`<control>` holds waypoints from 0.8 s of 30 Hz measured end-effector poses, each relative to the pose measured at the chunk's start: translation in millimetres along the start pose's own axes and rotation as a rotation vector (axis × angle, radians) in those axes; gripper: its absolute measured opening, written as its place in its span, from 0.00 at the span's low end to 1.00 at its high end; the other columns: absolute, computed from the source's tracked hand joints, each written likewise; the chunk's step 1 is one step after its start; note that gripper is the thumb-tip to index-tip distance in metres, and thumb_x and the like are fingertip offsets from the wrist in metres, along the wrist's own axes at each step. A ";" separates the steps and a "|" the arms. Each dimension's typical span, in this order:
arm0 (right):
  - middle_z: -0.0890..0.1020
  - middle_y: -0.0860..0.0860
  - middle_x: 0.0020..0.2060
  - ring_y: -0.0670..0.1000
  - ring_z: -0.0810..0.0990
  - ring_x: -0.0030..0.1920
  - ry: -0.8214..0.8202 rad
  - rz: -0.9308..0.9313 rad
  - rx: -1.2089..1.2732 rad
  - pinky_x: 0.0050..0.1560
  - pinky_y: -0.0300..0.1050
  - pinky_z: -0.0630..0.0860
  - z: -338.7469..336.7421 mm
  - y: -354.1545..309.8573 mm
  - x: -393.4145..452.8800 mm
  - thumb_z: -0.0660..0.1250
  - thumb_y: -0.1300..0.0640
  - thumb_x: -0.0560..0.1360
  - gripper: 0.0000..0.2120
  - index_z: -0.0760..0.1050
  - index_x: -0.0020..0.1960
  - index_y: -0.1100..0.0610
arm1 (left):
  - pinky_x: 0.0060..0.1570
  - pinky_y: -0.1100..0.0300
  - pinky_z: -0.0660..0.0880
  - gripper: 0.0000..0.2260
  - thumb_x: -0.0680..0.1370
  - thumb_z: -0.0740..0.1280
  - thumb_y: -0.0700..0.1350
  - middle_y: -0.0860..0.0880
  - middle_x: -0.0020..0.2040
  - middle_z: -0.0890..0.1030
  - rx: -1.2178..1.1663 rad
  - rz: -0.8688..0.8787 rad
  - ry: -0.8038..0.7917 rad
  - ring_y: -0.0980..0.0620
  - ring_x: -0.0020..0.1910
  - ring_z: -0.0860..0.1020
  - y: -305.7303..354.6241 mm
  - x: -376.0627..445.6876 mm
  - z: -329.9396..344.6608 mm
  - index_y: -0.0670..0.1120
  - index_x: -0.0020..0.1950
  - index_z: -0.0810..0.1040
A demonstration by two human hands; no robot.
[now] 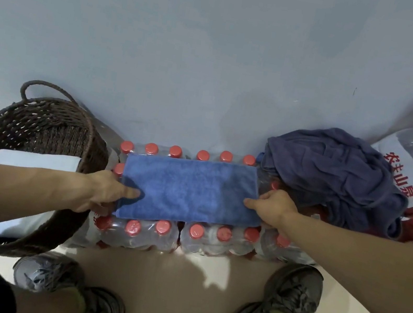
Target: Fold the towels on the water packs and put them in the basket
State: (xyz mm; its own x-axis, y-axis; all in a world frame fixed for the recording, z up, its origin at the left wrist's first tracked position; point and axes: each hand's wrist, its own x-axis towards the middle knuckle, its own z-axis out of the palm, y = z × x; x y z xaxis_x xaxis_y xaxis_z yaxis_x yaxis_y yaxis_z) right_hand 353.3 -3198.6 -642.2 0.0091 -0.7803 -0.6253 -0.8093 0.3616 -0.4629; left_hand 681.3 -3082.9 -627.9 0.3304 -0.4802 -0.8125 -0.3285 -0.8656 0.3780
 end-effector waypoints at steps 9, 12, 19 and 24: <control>0.82 0.61 0.46 0.56 0.80 0.41 -0.260 0.096 0.029 0.48 0.54 0.81 -3.7 22.1 -17.2 0.74 0.62 0.72 0.12 0.80 0.54 0.64 | 0.42 0.56 0.78 0.13 0.70 0.78 0.46 0.45 0.45 0.81 0.010 0.016 0.335 0.47 0.43 0.80 -34.1 -19.5 47.7 0.43 0.48 0.78; 0.82 0.58 0.37 0.53 0.79 0.33 -0.207 0.092 0.074 0.34 0.46 0.77 -6.4 24.0 -20.3 0.72 0.61 0.75 0.08 0.79 0.49 0.65 | 0.46 0.48 0.81 0.07 0.75 0.74 0.46 0.45 0.41 0.82 -0.124 0.107 0.467 0.45 0.41 0.81 -47.7 -27.0 63.2 0.44 0.45 0.81; 0.83 0.59 0.33 0.52 0.82 0.29 -0.220 0.158 0.155 0.27 0.43 0.77 -17.0 25.5 -31.5 0.75 0.68 0.71 0.10 0.78 0.49 0.68 | 0.47 0.49 0.78 0.17 0.82 0.62 0.47 0.34 0.50 0.81 -0.167 0.026 0.512 0.35 0.48 0.80 -56.9 -28.8 58.4 0.33 0.55 0.79; 0.81 0.60 0.40 0.55 0.81 0.38 -0.327 0.237 0.064 0.38 0.47 0.81 -8.6 28.8 -36.9 0.72 0.70 0.73 0.08 0.77 0.51 0.68 | 0.35 0.52 0.79 0.17 0.82 0.63 0.48 0.37 0.48 0.81 -0.083 0.034 0.400 0.39 0.41 0.82 -67.3 -30.3 54.7 0.34 0.57 0.75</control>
State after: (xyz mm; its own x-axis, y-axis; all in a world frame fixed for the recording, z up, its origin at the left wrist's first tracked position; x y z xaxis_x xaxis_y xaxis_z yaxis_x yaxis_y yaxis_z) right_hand 324.7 -3163.7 -627.1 0.0217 -0.4720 -0.8813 -0.7735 0.5506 -0.3140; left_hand 645.0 -3002.3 -653.0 0.6441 -0.5121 -0.5682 -0.2783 -0.8488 0.4495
